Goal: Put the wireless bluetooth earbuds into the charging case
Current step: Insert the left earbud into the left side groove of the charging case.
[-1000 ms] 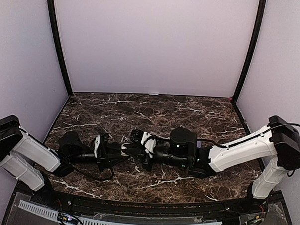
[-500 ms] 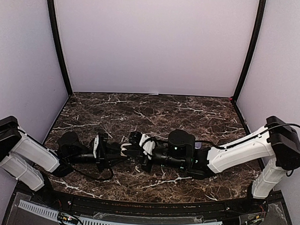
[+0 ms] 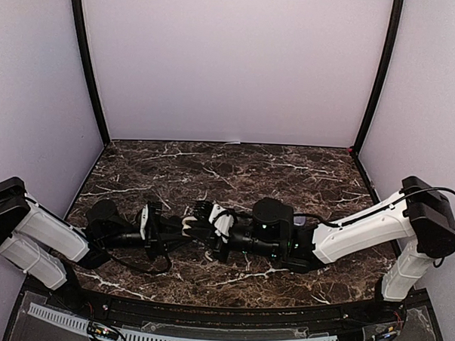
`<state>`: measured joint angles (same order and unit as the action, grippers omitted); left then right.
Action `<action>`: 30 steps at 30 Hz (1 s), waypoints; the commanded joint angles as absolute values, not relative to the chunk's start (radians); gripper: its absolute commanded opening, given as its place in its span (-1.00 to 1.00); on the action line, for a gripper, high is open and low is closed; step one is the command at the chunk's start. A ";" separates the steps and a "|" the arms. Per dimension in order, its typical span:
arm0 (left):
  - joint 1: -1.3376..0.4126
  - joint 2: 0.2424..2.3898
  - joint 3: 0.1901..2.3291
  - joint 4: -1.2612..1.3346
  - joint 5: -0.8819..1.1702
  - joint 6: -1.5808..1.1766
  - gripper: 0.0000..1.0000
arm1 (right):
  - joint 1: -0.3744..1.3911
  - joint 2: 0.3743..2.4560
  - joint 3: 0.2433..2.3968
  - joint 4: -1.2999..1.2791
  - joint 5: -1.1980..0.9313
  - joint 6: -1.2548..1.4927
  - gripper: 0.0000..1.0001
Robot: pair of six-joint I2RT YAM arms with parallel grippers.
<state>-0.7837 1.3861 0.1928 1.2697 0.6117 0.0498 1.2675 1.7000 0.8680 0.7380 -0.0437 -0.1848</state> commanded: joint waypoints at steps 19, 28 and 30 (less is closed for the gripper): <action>-0.788 1.369 0.183 1.302 0.606 0.058 -0.85 | 1.285 1.670 0.863 0.724 0.009 -0.199 -0.50; -0.788 1.376 0.184 1.304 0.606 0.054 -0.85 | 1.287 1.629 0.853 0.706 0.026 -0.217 -0.45; -0.788 1.376 0.184 1.304 0.605 0.054 -0.85 | 1.286 1.621 0.852 0.703 0.028 -0.222 -0.45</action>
<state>-0.7837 1.3857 0.1894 1.2701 0.6079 0.0494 1.2766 1.6646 0.8639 0.6876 0.0055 -0.2077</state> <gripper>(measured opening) 0.233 0.274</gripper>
